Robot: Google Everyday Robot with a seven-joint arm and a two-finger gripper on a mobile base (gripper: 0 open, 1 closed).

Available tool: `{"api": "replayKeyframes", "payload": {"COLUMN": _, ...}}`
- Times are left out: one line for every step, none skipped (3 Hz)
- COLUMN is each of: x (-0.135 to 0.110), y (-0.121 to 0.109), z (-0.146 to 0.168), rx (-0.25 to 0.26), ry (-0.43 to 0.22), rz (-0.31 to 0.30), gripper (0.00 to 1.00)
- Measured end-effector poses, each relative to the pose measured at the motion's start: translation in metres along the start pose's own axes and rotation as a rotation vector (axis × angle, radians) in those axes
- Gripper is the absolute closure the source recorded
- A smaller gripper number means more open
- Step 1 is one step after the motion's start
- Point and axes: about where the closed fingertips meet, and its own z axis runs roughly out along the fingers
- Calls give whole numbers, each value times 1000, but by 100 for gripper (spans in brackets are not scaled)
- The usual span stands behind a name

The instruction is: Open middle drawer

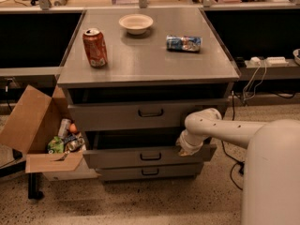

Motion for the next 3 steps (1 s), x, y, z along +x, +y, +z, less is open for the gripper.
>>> {"api": "replayKeyframes", "payload": {"x": 0, "y": 0, "z": 0, "rx": 0, "ry": 0, "rz": 0, "gripper": 83}}
{"api": "replayKeyframes", "payload": {"x": 0, "y": 0, "z": 0, "rx": 0, "ry": 0, "rz": 0, "gripper": 61}}
{"api": "replayKeyframes", "payload": {"x": 0, "y": 0, "z": 0, "rx": 0, "ry": 0, "rz": 0, "gripper": 36}}
